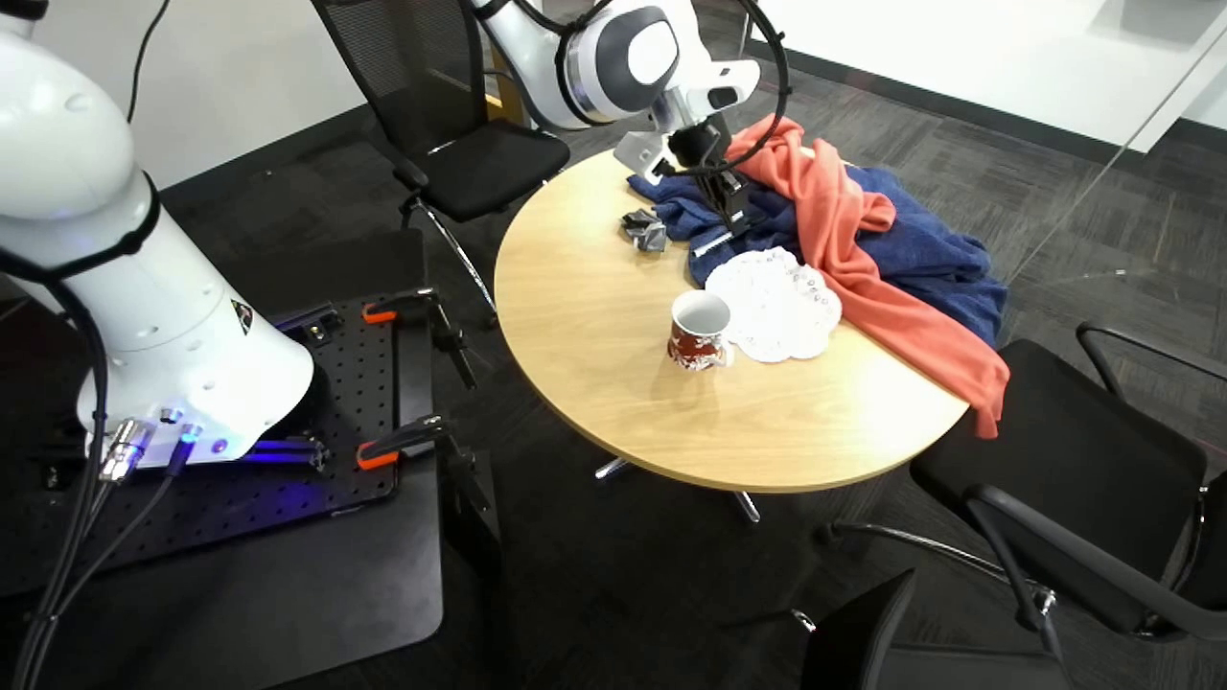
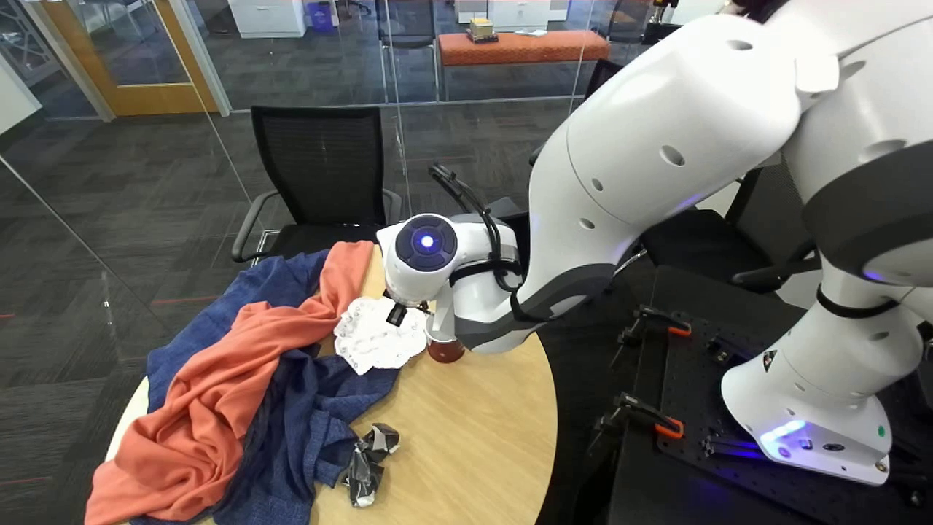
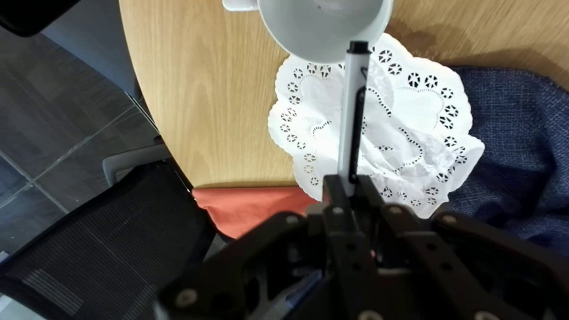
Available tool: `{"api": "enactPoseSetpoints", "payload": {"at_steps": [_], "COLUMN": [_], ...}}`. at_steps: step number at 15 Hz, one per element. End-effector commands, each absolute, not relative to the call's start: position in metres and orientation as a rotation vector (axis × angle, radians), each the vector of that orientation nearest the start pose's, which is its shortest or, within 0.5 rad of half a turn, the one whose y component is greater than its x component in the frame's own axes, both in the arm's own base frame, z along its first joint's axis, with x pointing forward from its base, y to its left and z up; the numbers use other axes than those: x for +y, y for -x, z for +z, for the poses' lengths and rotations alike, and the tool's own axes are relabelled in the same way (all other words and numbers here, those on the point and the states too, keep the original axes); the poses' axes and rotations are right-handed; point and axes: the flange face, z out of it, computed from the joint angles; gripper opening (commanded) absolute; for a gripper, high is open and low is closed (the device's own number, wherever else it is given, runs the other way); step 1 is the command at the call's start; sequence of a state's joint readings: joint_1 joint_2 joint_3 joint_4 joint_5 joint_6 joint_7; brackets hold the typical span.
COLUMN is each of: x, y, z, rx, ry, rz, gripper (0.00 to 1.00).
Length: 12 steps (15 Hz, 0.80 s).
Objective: Pick up the small brush from the mug cup and put it on the table. Pick up the mug cup and slightly move it to the right. Pick up the small brush from the table and put it in the mug cup.
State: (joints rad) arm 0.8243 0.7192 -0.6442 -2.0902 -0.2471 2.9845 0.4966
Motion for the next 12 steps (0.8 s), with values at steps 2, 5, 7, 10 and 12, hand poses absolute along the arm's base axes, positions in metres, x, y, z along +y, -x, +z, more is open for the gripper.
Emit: {"api": "enactPoseSetpoints", "payload": {"at_steps": [2,5,7,10,12], "x": [0.125,0.116,0.11,0.105,0.106], "y": [-0.589,-0.588,-0.589,-0.589,-0.587], "z": [0.154,0.149,0.145,0.137,0.131], "rx": [-0.129,-0.063,-0.021,0.033,0.069], "ry": [3.401,3.387,3.384,3.396,3.411], "rz": [-0.765,-0.814,-0.864,-0.898,-0.913], "gripper": [0.03,0.03,0.03,0.03,0.03]}}
